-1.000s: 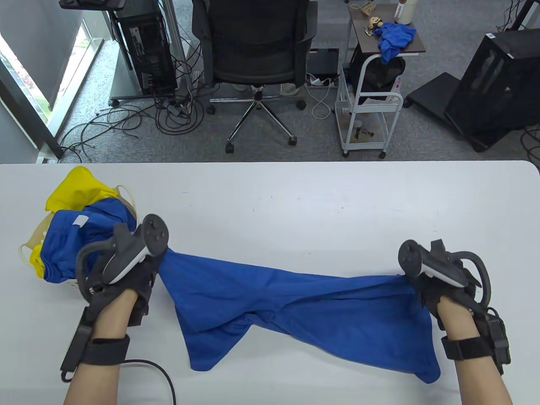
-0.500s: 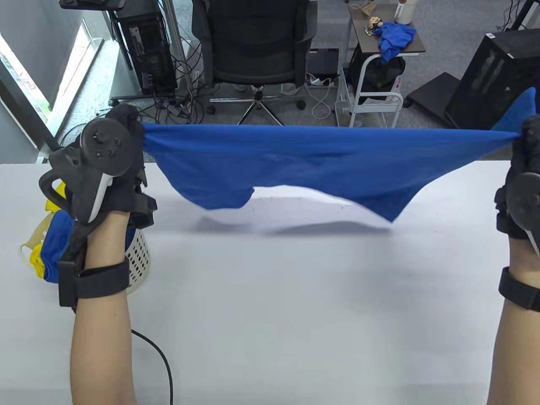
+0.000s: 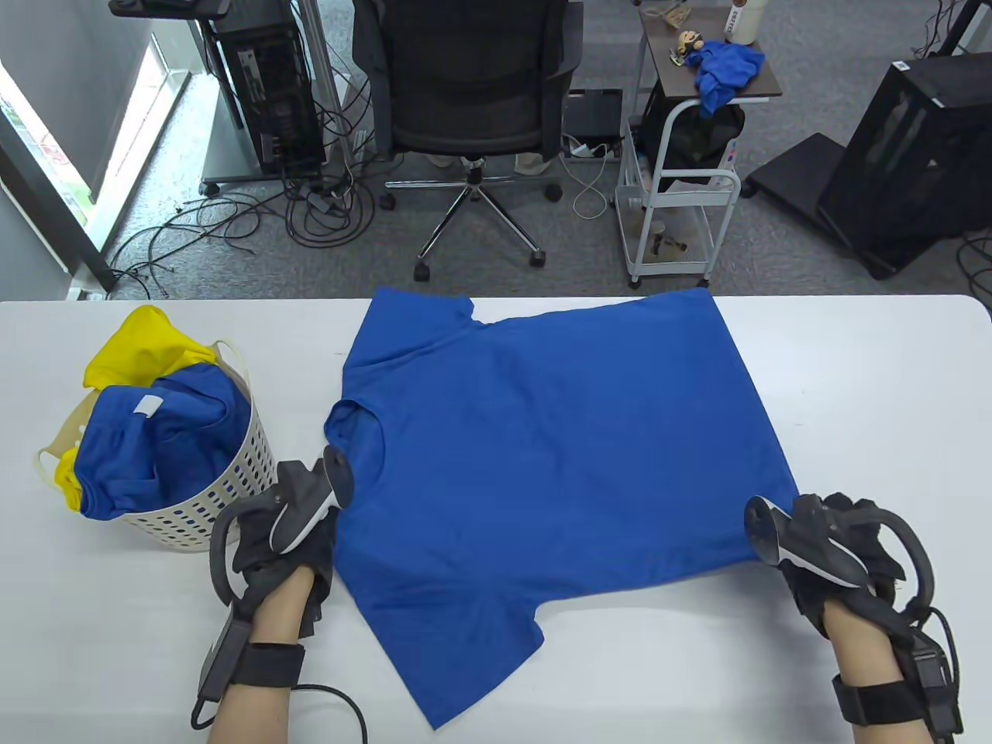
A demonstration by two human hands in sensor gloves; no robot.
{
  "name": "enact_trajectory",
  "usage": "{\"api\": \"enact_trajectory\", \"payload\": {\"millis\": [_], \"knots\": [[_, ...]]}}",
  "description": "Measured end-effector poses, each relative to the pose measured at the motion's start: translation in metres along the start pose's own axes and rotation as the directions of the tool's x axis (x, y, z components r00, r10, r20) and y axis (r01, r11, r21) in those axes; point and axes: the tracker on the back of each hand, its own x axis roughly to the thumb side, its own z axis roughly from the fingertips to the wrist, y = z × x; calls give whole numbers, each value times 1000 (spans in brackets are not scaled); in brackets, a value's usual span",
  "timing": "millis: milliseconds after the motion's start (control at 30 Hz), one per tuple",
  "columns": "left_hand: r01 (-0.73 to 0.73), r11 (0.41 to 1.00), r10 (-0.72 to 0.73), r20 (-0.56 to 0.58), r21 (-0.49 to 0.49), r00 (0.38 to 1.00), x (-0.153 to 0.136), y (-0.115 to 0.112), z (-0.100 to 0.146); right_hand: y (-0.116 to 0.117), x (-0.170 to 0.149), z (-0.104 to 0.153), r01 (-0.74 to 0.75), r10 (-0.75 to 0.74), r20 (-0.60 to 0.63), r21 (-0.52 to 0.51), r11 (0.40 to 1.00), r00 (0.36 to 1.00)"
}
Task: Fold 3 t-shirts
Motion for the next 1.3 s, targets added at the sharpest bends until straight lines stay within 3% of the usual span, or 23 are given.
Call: {"api": "enact_trajectory", "payload": {"millis": [67,167,233,300,400,467,533,633,667,767,800,900,1067,1167,1300], "knots": [[-48,999,49,61,-15,997,-3,-11,7,8,2,-2,127,-127,18,-53,990,992],[-44,991,69,199,-129,978,-4,-36,14,23,9,-6,232,-229,44,-75,970,972],[1,990,29,206,-144,978,-4,-55,11,30,13,-7,207,-205,60,-18,978,977],[131,975,-102,166,-177,981,-8,-67,2,34,18,-4,150,-148,72,-23,988,986],[1,993,14,128,-116,992,-19,-65,-3,41,27,-4,98,-102,100,40,994,990],[54,994,-47,79,-90,996,-24,-65,-6,43,33,-3,73,-79,116,56,996,990],[25,996,-18,82,-87,996,-27,-66,-6,39,37,0,104,-108,140,39,994,984],[54,996,-49,81,-67,996,-28,-63,-2,34,40,2,115,-136,177,120,986,975],[52,997,-47,85,-61,995,-29,-62,-1,33,38,3,126,-143,174,103,987,974],[-22,999,25,109,-26,994,-34,-53,4,29,21,5,153,-148,80,-55,987,986],[-44,999,45,119,-14,992,-36,-50,6,30,15,4,151,-147,54,-65,986,988],[-91,996,90,139,0,986,-41,-45,9,44,-3,-1,125,-125,-34,-9,992,992],[11,998,-6,79,-63,997,-41,-56,3,64,-19,-7,102,-89,-105,120,988,990],[24,987,-15,59,-156,998,-44,-61,-1,63,-20,-7,143,-132,-106,106,984,986],[18,995,-12,59,-95,998,-44,-59,1,59,-20,-6,93,-94,-123,-14,996,988]]}}
